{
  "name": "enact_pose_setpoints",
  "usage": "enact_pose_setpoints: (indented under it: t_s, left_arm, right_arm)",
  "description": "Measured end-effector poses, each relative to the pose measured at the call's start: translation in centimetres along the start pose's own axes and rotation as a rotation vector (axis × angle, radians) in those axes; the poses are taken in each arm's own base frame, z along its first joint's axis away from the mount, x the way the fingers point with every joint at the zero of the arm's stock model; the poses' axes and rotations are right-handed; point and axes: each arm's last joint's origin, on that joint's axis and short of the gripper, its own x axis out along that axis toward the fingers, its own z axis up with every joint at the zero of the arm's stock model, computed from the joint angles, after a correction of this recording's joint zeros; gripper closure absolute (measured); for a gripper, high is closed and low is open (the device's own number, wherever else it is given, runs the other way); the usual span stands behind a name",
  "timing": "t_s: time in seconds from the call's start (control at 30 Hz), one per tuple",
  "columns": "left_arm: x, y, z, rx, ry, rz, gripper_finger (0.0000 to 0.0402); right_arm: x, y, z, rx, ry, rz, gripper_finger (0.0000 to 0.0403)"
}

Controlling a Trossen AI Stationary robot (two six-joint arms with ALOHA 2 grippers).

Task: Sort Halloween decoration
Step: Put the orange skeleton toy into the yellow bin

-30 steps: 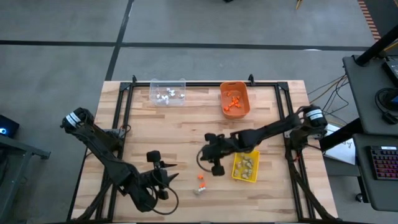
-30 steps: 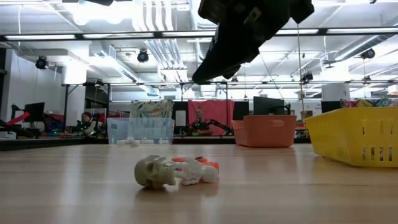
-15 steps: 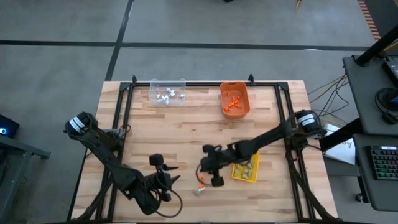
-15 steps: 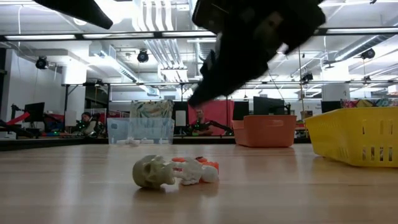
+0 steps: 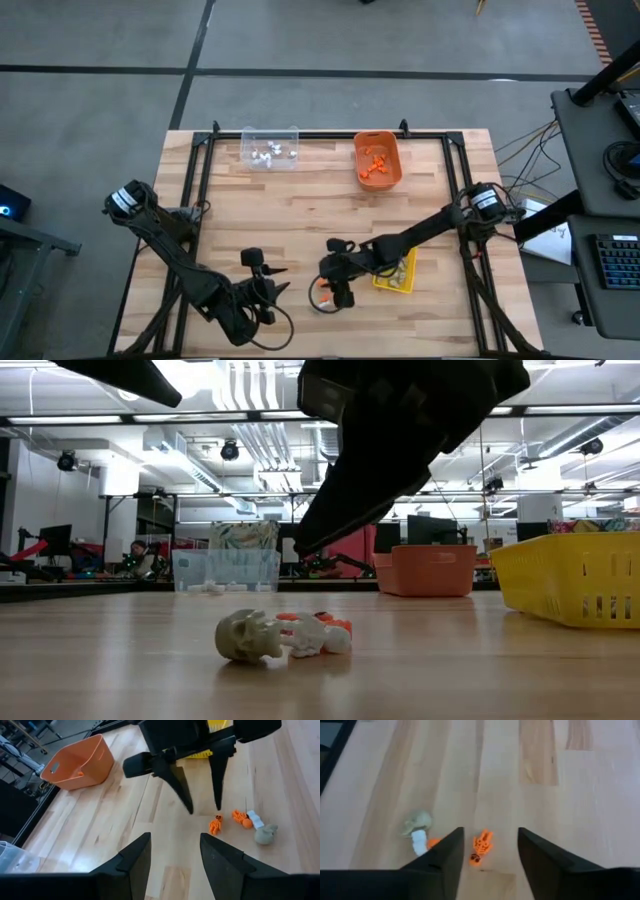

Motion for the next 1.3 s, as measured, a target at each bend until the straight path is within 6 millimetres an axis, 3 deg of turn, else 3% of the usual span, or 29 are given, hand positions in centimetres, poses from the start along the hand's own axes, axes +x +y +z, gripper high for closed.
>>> enact_pose_setpoints:
  t_s: [0.1,0.23,0.53,1.03,1.3]
  left_arm:
    - [0.0,0.0,0.0,-0.001,0.0,0.001,0.0249]
    - [0.0,0.0,0.0,0.0,0.0,0.002,0.0249]
    - [0.0,0.0,0.0,0.015,-0.004,0.008,0.0249]
    - [0.1,0.1,0.1,0.032,-0.004,0.01,0.0249]
    - [0.2,0.2,0.1,0.027,-0.005,0.015,0.0249]
  right_arm:
    - [0.0,0.2,0.0,-0.008,-0.004,-0.005,0.02]
    - [0.0,0.7,-0.2,-0.024,-0.009,-0.016,0.0181]
    - [0.3,1.2,-0.8,-0.045,-0.082,-0.025,0.0192]
    - [0.9,0.5,-3.6,0.012,-0.078,-0.043,0.0197]
    - [4.0,0.5,-4.3,-0.008,-0.041,-0.053,0.0197]
